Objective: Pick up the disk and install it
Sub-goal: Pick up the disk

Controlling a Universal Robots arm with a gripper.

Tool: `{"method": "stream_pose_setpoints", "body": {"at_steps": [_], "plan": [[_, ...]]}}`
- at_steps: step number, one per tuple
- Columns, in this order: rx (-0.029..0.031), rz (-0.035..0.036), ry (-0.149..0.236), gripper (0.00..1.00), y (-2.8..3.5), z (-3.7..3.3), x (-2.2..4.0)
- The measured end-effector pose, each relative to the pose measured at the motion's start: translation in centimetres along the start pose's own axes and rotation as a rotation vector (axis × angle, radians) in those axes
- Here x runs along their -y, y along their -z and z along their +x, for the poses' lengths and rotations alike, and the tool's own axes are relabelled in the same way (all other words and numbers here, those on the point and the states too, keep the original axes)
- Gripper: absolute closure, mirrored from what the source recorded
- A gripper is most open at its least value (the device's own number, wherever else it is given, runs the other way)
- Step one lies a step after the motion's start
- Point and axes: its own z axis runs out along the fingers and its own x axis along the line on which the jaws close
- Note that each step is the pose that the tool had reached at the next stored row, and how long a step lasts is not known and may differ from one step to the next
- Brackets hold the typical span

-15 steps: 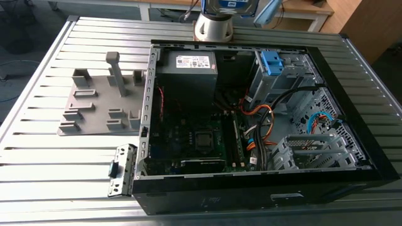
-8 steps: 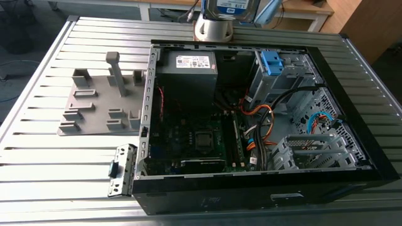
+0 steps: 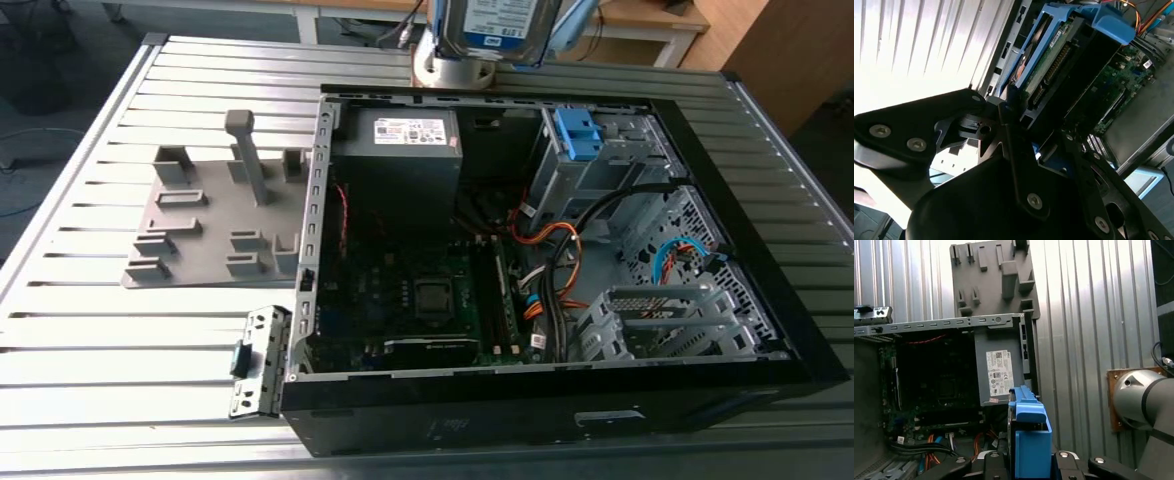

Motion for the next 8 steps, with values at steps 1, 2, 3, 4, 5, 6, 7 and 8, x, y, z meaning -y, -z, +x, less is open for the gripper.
{"method": "stream_pose_setpoints", "body": {"at_steps": [1, 2, 3, 4, 5, 6, 7, 8], "plan": [[0.0, 0.0, 0.0, 0.64, -0.17, 0.06, 0.22], [0.0, 0.0, 0.0, 0.64, -0.33, 0.1, 0.49], [-0.0001, 0.0, 0.0, 0.64, -0.51, 0.13, 0.8], [0.0, 0.0, 0.0, 0.64, -0.68, 0.17, 1.05], [0.0003, 0.0001, 0.0, 0.64, -0.86, 0.23, 1.27], [0.0002, 0.0001, 0.0, 0.64, -1.02, 0.3, 1.47], [0.0, 0.0, 0.0, 0.64, -1.15, 0.41, 1.64], [-0.0001, -0.0001, 0.0, 0.64, -1.22, 0.61, 1.75]]}}
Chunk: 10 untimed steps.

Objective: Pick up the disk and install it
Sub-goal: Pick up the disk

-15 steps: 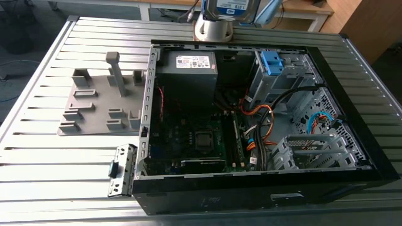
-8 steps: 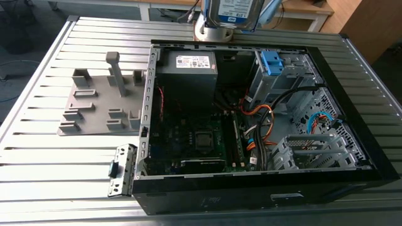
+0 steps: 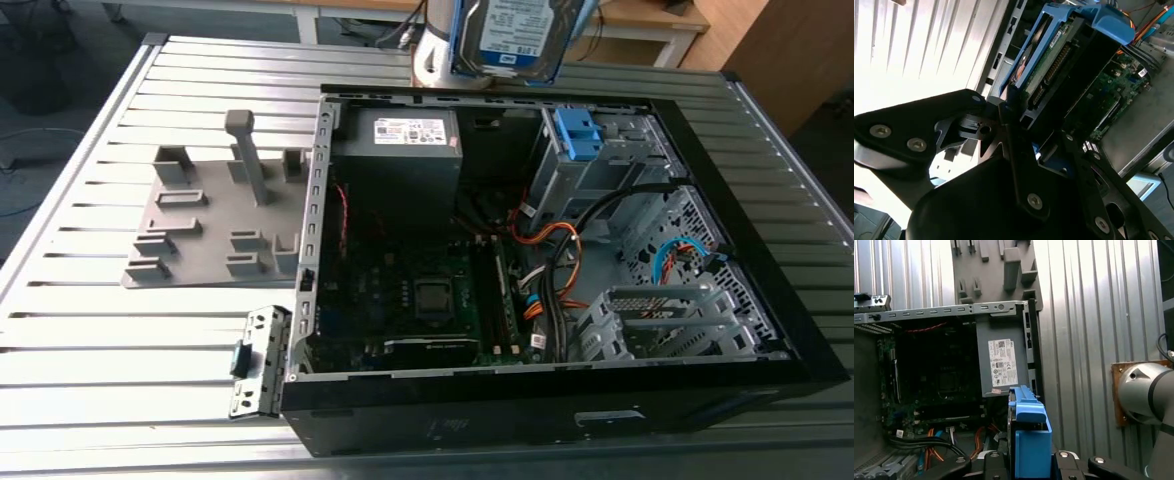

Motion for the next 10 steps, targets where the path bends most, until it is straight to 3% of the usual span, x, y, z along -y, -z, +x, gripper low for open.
{"method": "stream_pose_setpoints", "body": {"at_steps": [10], "plan": [[0.0003, 0.0002, 0.0, 0.64, -0.2, 2.46, 0.63]]}}
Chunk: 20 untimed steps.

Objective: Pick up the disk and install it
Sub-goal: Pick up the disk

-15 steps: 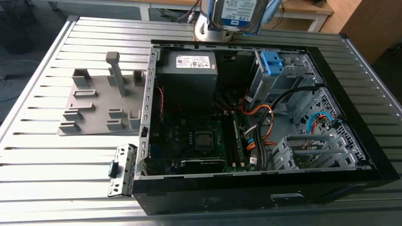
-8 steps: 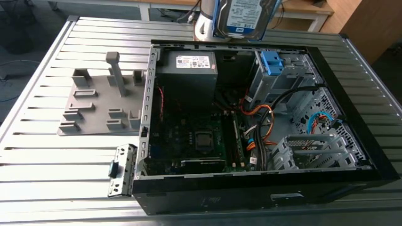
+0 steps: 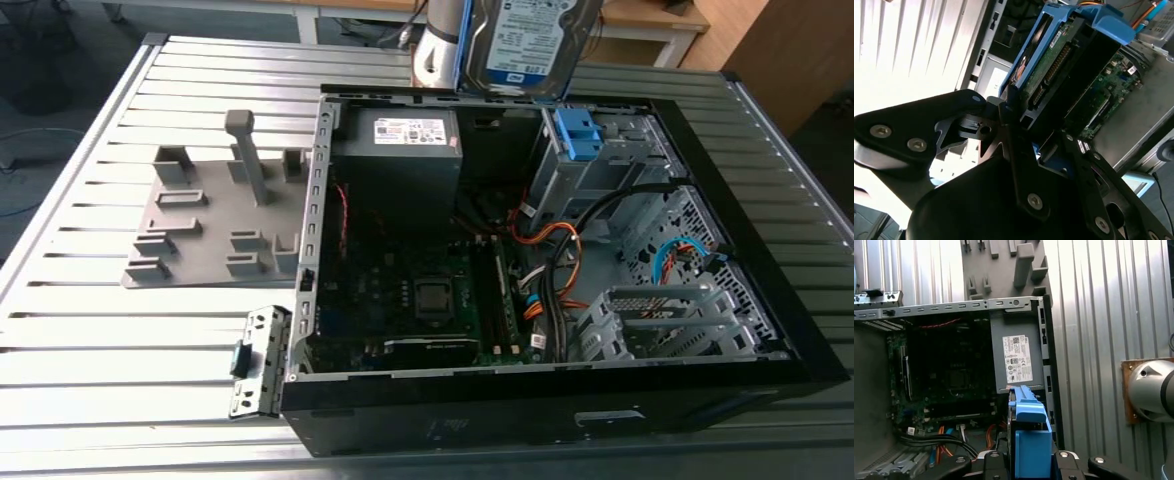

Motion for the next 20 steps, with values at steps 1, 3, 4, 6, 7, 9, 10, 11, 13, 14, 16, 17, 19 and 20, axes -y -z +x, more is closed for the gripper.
{"method": "stream_pose_setpoints", "body": {"at_steps": [1, 3, 4, 6, 7, 9, 10, 11, 13, 14, 16, 17, 19, 20], "plan": [[-0.0001, 0.0, 0.0, 0.64, 0.0, 0.2, 0.02], [-0.0004, 0.0, 0.0, 0.64, 0.0, 0.54, 0.07], [-0.0005, -0.0001, 0.0, 0.64, 0.0, 0.69, 0.09], [-0.0004, -0.0001, 0.0, 0.64, -0.01, 0.99, 0.14], [-0.0004, 0.0, 0.0, 0.64, -0.01, 1.13, 0.17], [-0.0005, 0.0, 0.0, 0.64, -0.02, 1.39, 0.23], [-0.0005, 0.0, 0.0, 0.64, -0.03, 1.52, 0.26], [-0.0005, 0.0, 0.0, 0.64, -0.03, 1.65, 0.29], [-0.0005, -0.0001, 0.0, 0.64, -0.04, 1.91, 0.35], [-0.0005, 0.0, 0.0, 0.64, -0.04, 2.03, 0.38], [-0.0005, 0.0, 0.0, 0.64, -0.05, 2.28, 0.44], [-0.0005, 0.0, 0.0, 0.64, -0.06, 2.4, 0.47], [-0.0005, 0.0, 0.0, 0.64, -0.06, 2.61, 0.53], [-0.0005, 0.0, 0.0, 0.64, -0.07, 2.73, 0.57]]}}
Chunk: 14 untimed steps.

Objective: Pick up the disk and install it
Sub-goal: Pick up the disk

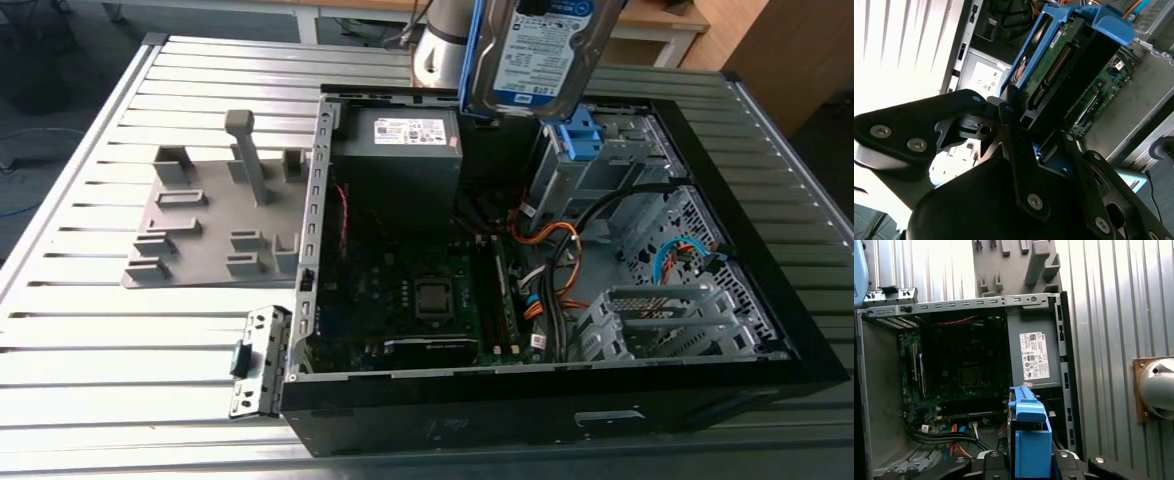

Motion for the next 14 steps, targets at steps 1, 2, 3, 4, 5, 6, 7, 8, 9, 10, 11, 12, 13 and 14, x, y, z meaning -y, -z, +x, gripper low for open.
{"method": "stream_pose_setpoints", "body": {"at_steps": [1, 2, 3, 4, 5, 6, 7, 8, 9, 10, 11, 12, 13, 14], "plan": [[0.0, 0.0, 0.0, 0.64, 0.0, 0.11, 0.03], [0.0, 0.0, 0.0, 0.64, -0.01, 0.21, 0.06], [0.0, 0.0, 0.0, 0.64, -0.01, 0.31, 0.09], [0.0, 0.0, 0.0, 0.64, -0.01, 0.4, 0.12], [0.0, 0.0, 0.0, 0.64, -0.02, 0.49, 0.15], [0.0, 0.0, 0.0, 0.64, -0.02, 0.58, 0.18], [0.0, 0.0, 0.0, 0.64, -0.03, 0.68, 0.21], [-0.0001, 0.0, 0.0, 0.64, -0.03, 0.77, 0.24], [0.0, 0.0, 0.0, 0.64, -0.04, 0.86, 0.27], [0.0001, 0.0, 0.0, 0.64, -0.04, 0.95, 0.3], [0.0001, 0.0, 0.0, 0.64, -0.05, 1.04, 0.33], [0.0001, 0.0, 0.0, 0.64, -0.05, 1.12, 0.35], [0.0, 0.0, 0.0, 0.64, -0.05, 1.21, 0.39], [0.0001, 0.0, 0.0, 0.64, -0.06, 1.29, 0.42]]}}
